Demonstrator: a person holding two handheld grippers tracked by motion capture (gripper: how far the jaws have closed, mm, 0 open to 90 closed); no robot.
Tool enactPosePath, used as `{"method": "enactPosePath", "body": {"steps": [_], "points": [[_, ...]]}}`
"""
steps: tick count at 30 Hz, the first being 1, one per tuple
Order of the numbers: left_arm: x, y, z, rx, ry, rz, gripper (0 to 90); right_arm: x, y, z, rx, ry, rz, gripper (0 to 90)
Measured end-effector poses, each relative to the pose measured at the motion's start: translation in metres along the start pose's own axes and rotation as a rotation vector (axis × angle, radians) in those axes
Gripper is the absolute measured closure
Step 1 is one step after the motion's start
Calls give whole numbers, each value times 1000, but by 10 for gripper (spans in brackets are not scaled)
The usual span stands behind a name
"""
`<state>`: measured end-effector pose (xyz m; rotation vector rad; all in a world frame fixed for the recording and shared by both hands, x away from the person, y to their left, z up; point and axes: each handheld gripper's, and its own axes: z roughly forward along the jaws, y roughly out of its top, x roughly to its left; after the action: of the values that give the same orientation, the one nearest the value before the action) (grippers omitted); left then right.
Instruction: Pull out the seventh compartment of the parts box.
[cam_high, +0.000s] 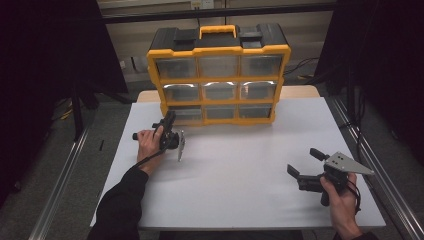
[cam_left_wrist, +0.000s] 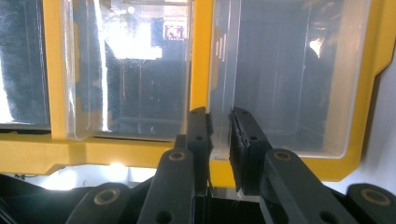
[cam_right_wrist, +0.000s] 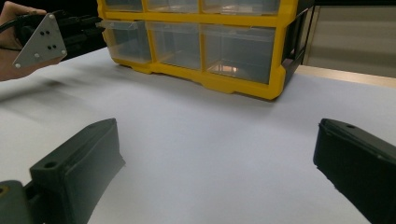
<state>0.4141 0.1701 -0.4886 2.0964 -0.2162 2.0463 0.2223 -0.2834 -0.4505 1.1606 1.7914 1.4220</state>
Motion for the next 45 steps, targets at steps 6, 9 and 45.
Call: {"method": "enactPosePath", "body": {"steps": [6, 9, 45], "points": [[2, 1, -3, -6, -5, 10, 792, 0, 0, 0, -1, -1, 0, 4], [3, 1, -5, 0, -2, 29, 791, 0, 0, 0, 1, -2, 4, 5], [4, 0, -17, -37, -11, 22, 791, 0, 0, 0, -5, -5, -8, 4]]}}
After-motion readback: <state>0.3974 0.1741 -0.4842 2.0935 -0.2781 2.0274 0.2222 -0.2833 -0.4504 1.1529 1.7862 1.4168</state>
